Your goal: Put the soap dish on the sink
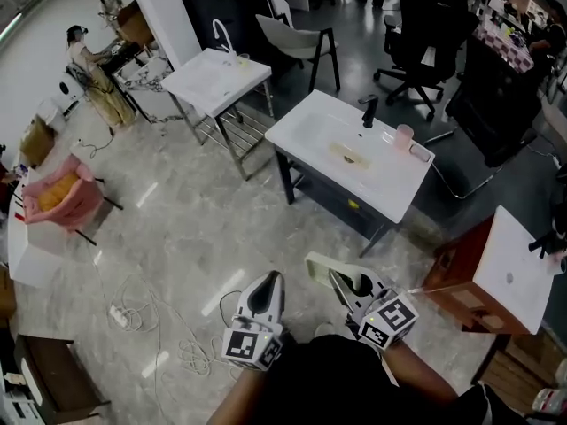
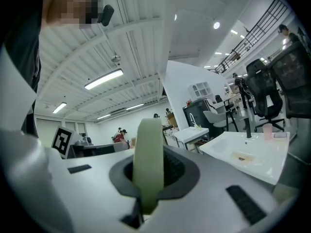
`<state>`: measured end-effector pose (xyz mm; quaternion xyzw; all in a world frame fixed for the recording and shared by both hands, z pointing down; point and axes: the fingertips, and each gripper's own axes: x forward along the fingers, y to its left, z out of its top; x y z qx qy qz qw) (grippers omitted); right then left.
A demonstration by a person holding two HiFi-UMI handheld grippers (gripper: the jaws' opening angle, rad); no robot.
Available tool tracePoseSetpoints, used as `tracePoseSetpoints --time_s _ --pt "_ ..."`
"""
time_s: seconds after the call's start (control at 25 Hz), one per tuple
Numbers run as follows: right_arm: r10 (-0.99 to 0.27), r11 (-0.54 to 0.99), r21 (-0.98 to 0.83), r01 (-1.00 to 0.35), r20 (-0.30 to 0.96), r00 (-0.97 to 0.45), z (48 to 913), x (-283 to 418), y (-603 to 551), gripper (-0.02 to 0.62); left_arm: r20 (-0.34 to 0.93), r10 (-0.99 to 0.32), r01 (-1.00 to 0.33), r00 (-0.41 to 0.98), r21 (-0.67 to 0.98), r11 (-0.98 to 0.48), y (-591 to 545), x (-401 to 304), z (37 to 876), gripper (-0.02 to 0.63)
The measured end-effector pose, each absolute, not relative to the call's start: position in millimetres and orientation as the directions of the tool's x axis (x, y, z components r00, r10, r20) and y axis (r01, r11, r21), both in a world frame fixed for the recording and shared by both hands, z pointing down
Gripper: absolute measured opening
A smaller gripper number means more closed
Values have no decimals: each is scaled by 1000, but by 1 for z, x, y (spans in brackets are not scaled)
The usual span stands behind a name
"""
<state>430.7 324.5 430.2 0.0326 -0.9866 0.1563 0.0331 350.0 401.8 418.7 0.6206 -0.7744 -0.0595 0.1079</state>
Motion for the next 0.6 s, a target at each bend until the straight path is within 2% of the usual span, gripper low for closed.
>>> tracePoseSetpoints --time_s 0.6 --pt "-74 935 -338 -106 106 -992 450 381 282 6 98 -978 -940 -186 272 206 363 297 435 23"
